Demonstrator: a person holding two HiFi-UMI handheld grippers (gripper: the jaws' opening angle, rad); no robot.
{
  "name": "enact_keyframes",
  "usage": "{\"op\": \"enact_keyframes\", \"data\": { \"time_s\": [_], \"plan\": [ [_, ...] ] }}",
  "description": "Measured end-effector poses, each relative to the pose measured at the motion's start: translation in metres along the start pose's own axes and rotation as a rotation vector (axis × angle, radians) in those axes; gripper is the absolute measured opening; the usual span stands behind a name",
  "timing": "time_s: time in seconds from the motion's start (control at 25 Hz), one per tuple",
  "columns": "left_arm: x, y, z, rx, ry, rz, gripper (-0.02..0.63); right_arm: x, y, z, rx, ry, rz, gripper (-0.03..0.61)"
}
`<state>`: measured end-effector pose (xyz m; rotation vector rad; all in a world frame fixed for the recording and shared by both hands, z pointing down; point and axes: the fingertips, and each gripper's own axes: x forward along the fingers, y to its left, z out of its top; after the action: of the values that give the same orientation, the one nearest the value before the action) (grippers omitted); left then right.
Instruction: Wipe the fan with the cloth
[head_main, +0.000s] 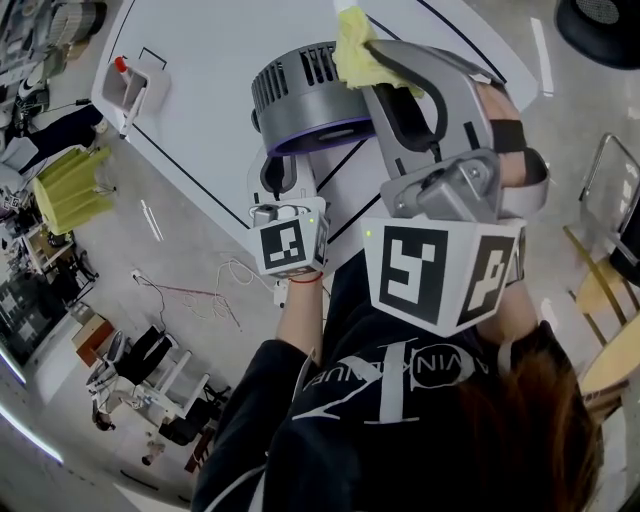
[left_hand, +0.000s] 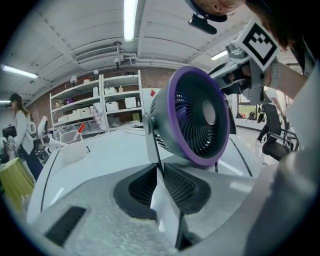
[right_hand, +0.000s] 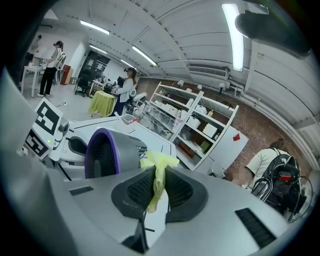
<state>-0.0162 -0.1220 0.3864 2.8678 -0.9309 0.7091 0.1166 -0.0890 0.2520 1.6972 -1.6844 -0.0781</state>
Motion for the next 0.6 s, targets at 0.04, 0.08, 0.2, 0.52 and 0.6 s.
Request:
{"op": "enact_keyframes", "data": {
  "time_s": [0.04,0.08,0.2,0.52,0.6],
  "plan": [
    [0.000,0.000,0.000,-0.008,0.003,0.004,0.055,0.001,0.000,-0.003,0.001,0.007,0.001,0.035],
    [0.001,0.001,-0.001,-0.013,0.004,0.006,0.055,0.002,0.000,-0.005,0.003,0.014,0.002,0.035],
    [0.003,0.004,-0.003,-0.007,0.002,0.004,0.055,0.004,0.002,-0.012,0.011,0.032,0.003,0.035],
    [0.000,0.000,-0.001,0.007,-0.005,0.003,0.055,-0.001,0.002,-0.033,0.022,0.083,0.003,0.035],
    [0.001,0.000,-0.002,0.004,-0.006,0.005,0.054,0.000,0.004,-0.038,0.021,0.094,0.002,0.035]
  ]
}}
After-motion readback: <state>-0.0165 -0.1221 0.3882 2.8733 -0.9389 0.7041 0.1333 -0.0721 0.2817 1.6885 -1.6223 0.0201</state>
